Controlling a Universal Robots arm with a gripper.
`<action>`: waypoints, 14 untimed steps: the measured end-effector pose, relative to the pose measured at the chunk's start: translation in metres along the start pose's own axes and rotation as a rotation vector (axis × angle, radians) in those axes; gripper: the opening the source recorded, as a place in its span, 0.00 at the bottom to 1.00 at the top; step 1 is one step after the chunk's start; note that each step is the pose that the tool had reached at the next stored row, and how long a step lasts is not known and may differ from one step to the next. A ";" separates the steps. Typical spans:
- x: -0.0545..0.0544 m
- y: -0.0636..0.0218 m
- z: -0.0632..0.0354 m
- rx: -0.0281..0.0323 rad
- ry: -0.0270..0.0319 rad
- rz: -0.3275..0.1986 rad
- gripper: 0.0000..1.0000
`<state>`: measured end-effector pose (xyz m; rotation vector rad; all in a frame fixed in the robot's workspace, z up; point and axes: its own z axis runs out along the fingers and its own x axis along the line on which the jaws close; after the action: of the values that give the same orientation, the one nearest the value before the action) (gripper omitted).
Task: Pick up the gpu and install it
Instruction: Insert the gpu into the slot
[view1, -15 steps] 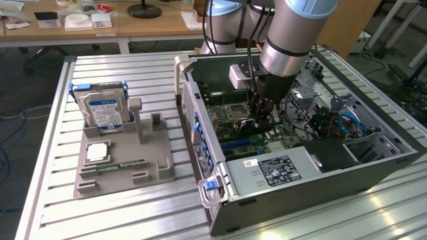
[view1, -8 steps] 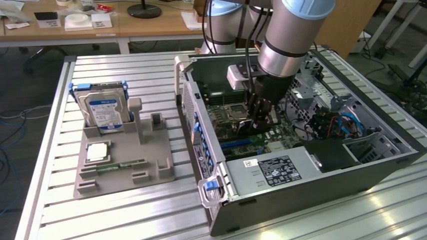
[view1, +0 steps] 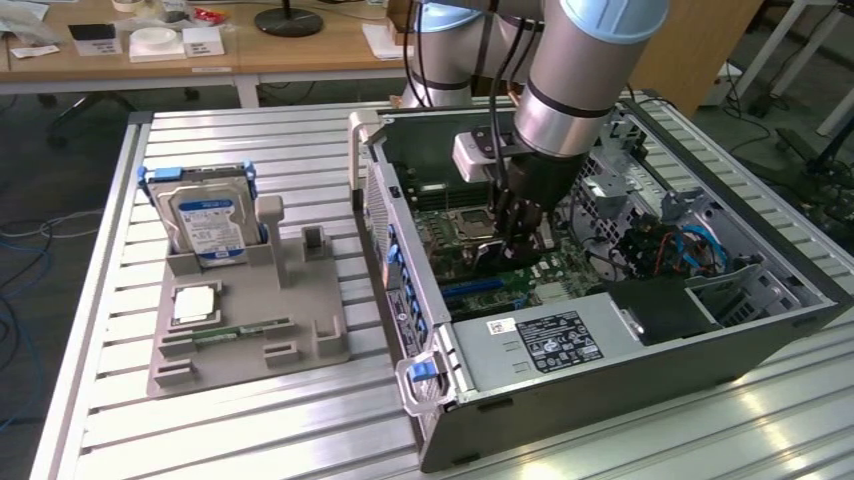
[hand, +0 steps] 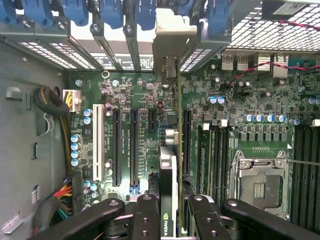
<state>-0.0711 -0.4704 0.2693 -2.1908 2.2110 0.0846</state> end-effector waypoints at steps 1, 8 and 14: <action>0.000 0.0000 0.0000 0.0000 0.0000 0.000 0.27; 0.000 0.0017 0.0019 0.0000 0.0000 0.000 0.27; 0.000 0.0048 0.0048 0.0000 0.0001 0.000 0.27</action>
<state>-0.0760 -0.4704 0.2646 -2.1909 2.2111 0.0845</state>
